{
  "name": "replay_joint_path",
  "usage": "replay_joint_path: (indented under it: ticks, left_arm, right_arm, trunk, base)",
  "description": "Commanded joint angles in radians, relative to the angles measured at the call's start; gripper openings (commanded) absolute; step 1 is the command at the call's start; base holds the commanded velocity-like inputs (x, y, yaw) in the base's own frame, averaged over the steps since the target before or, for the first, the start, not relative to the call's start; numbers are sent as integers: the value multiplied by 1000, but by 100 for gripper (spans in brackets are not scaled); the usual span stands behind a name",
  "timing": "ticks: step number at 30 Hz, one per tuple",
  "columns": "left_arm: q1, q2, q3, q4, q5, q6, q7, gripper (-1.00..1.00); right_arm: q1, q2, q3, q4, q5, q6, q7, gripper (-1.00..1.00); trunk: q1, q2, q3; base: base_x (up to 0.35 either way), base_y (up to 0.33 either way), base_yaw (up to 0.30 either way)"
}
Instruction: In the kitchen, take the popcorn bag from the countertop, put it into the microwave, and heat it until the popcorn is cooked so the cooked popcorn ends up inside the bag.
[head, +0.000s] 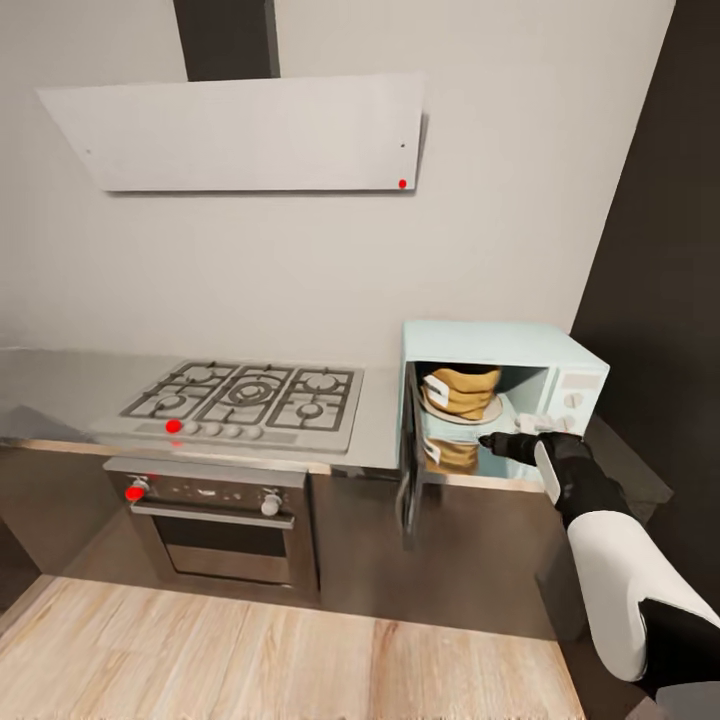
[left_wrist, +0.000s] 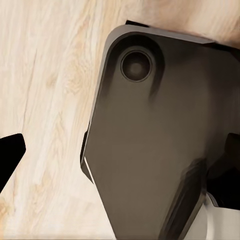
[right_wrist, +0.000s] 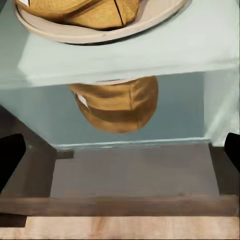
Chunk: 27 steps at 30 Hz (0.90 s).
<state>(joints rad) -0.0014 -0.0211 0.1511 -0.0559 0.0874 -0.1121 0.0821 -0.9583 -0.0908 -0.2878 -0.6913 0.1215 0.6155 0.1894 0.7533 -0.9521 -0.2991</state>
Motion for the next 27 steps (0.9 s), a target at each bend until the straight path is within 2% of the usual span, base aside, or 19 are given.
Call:
replay_joint_path:
  ticks: [1,5,11,13,16,18,19,21,24,27]
  left_arm:
    - [0,0,1,0,9,-2,1,100]
    - [0,0,1,0,9,-2,1,100]
    - [0,1,1,1,9,-3,1,100]
    - [0,2,0,1,9,-2,1,100]
    - [0,3,-1,1,9,-2,1,100]
    - [0,3,-1,1,9,-2,1,100]
    - [0,3,0,1,9,-2,1,100]
    - [0,3,1,1,9,-2,1,100]
    - [0,3,-1,1,9,-2,0,100]
    - [0,3,-1,1,9,-1,-1,100]
  right_arm:
    - [-1,0,-4,-2,15,10,8,100]
    - [-1,0,-4,7,39,15,8,100]
    - [-1,0,-4,59,44,15,7,100]
    - [-1,-3,-4,169,45,13,4,100]
    - [-1,-38,-2,362,67,-10,-1,100]
    - [0,-65,-2,504,83,-78,-3,100]
    - [0,-74,-2,604,86,-141,-4,100]
    - [8,-78,2,692,92,-210,-7,100]
    - [108,-78,4,716,98,-236,-10,100]
    - [285,-72,4,720,104,-270,-11,100]
  trunk:
    - [0,-1,-1]
    - [0,-1,-1]
    - [0,-1,-1]
    - [0,-1,-1]
    - [0,-1,-1]
    - [0,-1,-1]
    - [0,-1,-1]
    - [0,-1,-1]
    - [0,-1,-1]
    - [0,-1,-1]
  base:
    - [-313,-37,0]
    - [-313,-69,0]
    - [-311,-85,0]
    - [-121,-35,0]
    - [-25,-7,0]
    - [-4,-1,0]
    - [-1,0,0]
    - [0,0,0]
    - [0,0,0]
    - [0,0,0]
